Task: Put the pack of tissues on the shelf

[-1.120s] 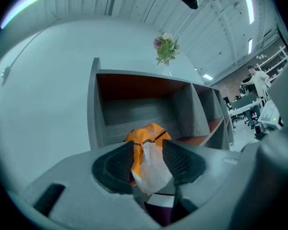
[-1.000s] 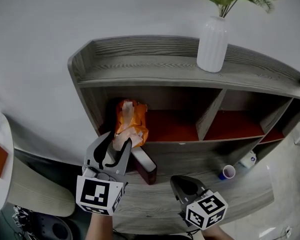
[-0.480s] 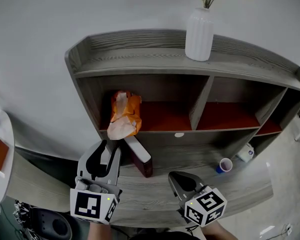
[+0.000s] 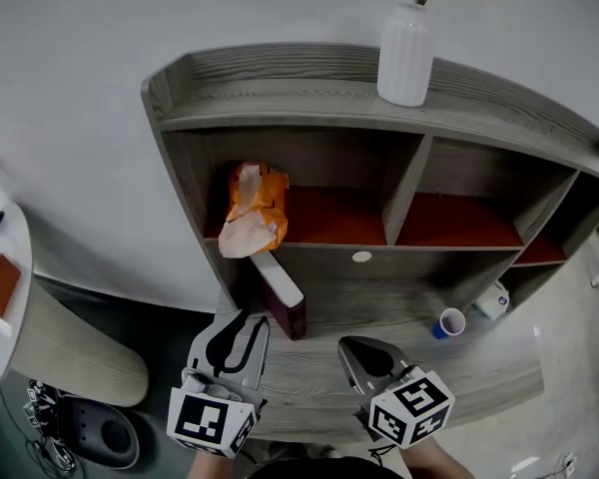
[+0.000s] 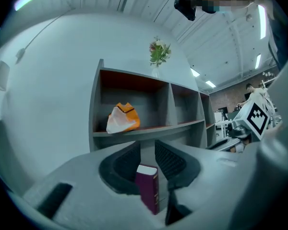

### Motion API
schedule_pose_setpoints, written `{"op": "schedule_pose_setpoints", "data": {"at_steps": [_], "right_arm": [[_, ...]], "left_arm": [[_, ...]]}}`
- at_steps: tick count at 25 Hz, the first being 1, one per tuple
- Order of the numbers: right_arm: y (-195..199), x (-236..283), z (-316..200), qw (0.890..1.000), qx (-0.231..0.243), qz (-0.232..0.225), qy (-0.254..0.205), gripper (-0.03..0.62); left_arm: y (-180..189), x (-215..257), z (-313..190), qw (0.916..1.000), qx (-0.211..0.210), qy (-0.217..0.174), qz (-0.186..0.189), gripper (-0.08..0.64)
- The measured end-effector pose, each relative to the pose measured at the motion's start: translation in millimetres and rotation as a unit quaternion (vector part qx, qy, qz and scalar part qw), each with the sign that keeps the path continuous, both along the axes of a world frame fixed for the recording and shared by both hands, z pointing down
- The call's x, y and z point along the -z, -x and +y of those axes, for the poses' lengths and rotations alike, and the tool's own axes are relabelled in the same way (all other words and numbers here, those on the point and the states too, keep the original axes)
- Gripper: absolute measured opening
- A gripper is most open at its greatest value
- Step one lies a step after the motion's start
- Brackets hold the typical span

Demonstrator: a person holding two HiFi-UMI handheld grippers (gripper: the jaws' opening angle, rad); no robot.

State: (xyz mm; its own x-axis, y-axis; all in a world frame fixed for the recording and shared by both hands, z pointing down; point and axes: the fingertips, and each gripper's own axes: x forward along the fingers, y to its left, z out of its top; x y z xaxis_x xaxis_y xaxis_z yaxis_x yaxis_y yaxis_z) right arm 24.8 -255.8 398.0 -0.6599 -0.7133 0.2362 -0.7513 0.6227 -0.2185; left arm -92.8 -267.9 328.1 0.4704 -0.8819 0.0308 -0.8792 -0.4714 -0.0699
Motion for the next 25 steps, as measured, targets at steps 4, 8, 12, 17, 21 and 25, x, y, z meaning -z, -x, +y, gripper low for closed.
{"op": "schedule_pose_setpoints", "data": {"at_steps": [4, 8, 12, 17, 21, 25], "right_arm": [[3, -3, 6, 1.0, 0.006, 0.001, 0.0, 0.002], [5, -5, 10, 1.0, 0.011, 0.001, 0.001, 0.002], [7, -7, 14, 1.0, 0.011, 0.0, 0.002, 0.002], [11, -9, 17, 1.0, 0.01, -0.001, 0.003, 0.002], [14, -12, 19, 1.0, 0.006, -0.001, 0.007, 0.002], [12, -15, 22, 1.0, -0.001, 0.004, 0.006, 0.002]], "left_arm": [[-9, -9, 9, 0.9998, -0.013, 0.012, 0.007, 0.077], [-25, -24, 18, 0.9991, -0.033, 0.028, 0.0, 0.06], [-36, -43, 24, 0.9973, -0.05, 0.054, 0.004, 0.041], [-45, -65, 30, 0.9943, -0.066, 0.083, -0.005, 0.015], [-50, -77, 34, 0.9914, -0.081, 0.103, -0.002, -0.005], [-56, -86, 37, 0.9888, -0.095, 0.116, -0.002, -0.005]]}}
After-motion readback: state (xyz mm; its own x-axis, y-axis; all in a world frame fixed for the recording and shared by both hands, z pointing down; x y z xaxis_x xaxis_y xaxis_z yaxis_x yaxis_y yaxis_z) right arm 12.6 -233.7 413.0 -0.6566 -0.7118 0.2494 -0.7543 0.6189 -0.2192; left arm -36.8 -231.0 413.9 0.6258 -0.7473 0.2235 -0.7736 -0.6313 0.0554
